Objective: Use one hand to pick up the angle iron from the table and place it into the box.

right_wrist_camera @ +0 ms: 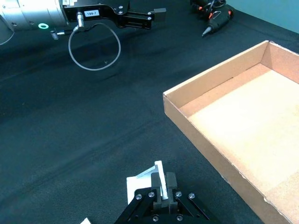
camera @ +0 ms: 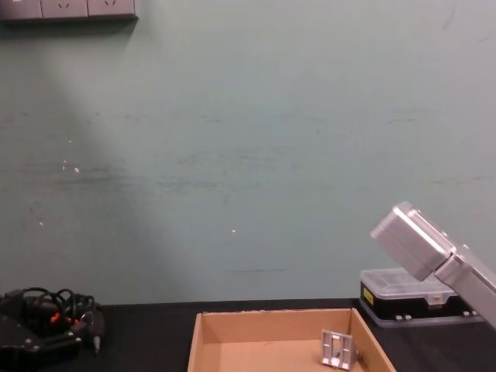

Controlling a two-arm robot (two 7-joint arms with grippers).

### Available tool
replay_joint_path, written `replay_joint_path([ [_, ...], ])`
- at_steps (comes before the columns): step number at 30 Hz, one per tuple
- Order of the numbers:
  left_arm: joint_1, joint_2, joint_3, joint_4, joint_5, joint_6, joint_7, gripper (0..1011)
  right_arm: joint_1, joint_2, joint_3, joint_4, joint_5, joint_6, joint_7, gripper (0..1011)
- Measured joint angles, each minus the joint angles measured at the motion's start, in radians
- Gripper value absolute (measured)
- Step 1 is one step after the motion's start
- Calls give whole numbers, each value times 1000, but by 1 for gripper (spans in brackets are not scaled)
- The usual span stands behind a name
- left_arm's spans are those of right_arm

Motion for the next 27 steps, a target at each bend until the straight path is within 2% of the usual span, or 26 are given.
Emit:
replay_joint_path([
  [10, 0, 0, 0, 0, 0, 0, 0, 1000, 3, -11, 22, -27, 13, -18, -4, 80],
  [16, 0, 0, 0, 0, 0, 0, 0, 1000, 35, -31, 46, -36, 20, -53, -23, 80],
  [22, 0, 0, 0, 0, 0, 0, 0, 1000, 76, -52, 60, 9, -11, -98, -52, 80],
  [27, 0, 0, 0, 0, 0, 0, 0, 1000, 107, -74, 70, 79, -57, -138, -79, 80],
])
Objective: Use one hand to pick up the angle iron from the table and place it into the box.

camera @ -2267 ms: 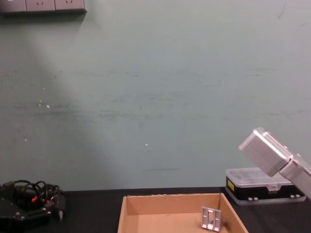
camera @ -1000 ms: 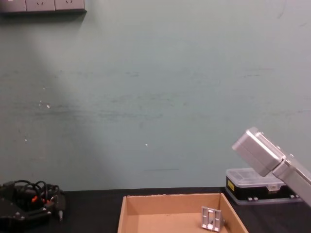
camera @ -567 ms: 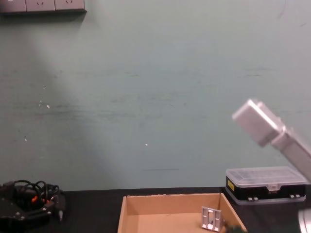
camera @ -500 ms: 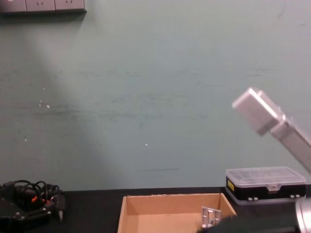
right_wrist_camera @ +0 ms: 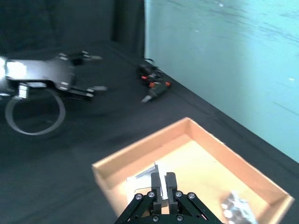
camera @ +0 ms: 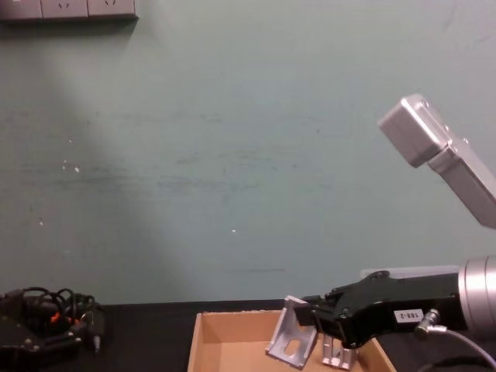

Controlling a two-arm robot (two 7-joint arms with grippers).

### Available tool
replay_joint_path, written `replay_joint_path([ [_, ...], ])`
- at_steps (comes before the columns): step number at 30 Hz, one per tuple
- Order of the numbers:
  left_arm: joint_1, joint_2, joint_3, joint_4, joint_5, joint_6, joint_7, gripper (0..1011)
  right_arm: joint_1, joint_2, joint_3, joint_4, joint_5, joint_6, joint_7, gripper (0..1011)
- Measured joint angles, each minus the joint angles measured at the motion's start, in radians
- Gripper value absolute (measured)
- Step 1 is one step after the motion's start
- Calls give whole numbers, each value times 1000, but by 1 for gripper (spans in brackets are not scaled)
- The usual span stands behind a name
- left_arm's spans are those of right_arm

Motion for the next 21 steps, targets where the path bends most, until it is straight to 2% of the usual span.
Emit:
replay_joint_path([
  [9, 0, 0, 0, 0, 0, 0, 0, 1000, 25, -40, 12, 115, -60, -32, -37, 80],
  [21, 0, 0, 0, 0, 0, 0, 0, 1000, 19, -53, 37, 167, -99, -34, -46, 80],
])
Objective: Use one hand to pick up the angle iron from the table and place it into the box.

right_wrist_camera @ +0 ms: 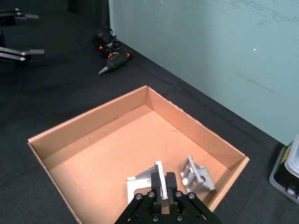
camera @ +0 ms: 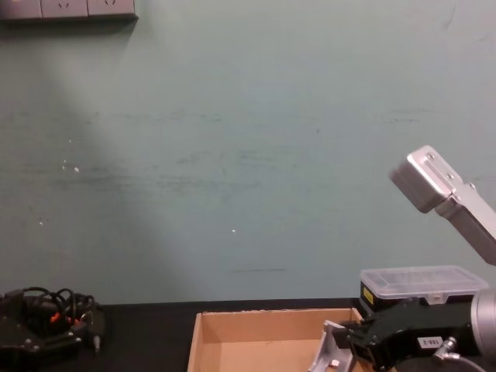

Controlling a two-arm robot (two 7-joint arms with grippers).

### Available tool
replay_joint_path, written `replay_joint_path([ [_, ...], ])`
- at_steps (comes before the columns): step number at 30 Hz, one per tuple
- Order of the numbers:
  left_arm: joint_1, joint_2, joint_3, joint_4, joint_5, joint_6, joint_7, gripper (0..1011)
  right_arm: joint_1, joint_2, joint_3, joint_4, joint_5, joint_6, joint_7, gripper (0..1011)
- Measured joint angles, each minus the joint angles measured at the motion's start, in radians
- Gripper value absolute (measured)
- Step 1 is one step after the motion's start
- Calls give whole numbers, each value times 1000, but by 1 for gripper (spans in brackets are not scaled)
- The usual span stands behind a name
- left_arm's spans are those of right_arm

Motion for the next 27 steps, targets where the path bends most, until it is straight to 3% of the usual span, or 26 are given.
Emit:
replay_joint_path([
  [8, 0, 0, 0, 0, 0, 0, 0, 1000, -5, -7, 20, 7, -16, 10, 1, 84],
  [21, 0, 0, 0, 0, 0, 0, 0, 1000, -12, -19, 46, 11, -34, 15, 22, 447],
  [25, 0, 0, 0, 0, 0, 0, 0, 1000, -17, -20, 52, 6, -37, 15, 25, 639],
  [27, 0, 0, 0, 0, 0, 0, 0, 1000, -21, -21, 56, 1, -38, 15, 28, 651],
])
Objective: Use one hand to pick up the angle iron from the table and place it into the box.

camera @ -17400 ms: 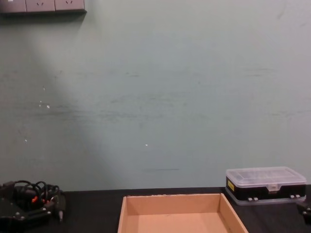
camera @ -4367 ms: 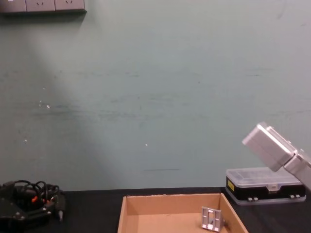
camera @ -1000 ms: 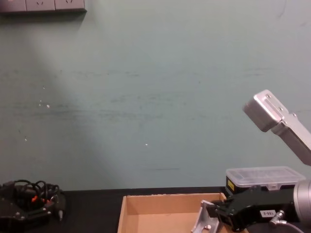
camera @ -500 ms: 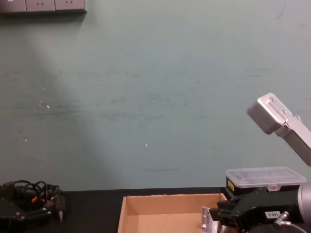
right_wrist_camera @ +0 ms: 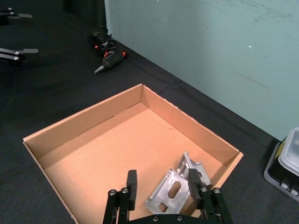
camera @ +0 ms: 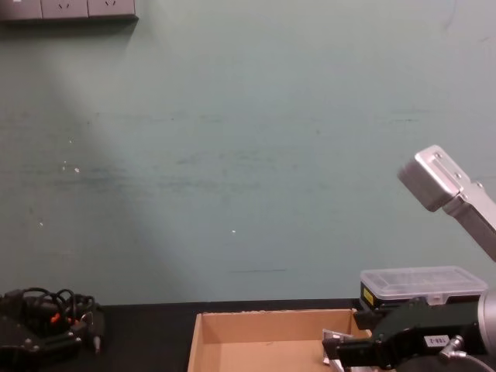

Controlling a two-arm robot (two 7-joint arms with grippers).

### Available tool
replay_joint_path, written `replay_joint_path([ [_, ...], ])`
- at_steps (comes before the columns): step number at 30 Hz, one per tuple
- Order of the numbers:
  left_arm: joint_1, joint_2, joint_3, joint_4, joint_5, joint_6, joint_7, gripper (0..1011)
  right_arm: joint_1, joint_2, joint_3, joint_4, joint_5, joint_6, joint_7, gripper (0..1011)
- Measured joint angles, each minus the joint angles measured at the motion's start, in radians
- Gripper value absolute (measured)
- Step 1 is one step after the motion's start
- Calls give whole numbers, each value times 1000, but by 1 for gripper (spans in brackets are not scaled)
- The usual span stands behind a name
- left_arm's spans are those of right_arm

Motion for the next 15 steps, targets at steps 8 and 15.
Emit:
replay_joint_path([
  [8, 0, 0, 0, 0, 0, 0, 0, 1000, -11, 1, 14, -16, -1, -6, 3, 901],
  [15, 0, 0, 0, 0, 0, 0, 0, 1000, -25, 8, 34, -60, 7, -12, 2, 1003],
])
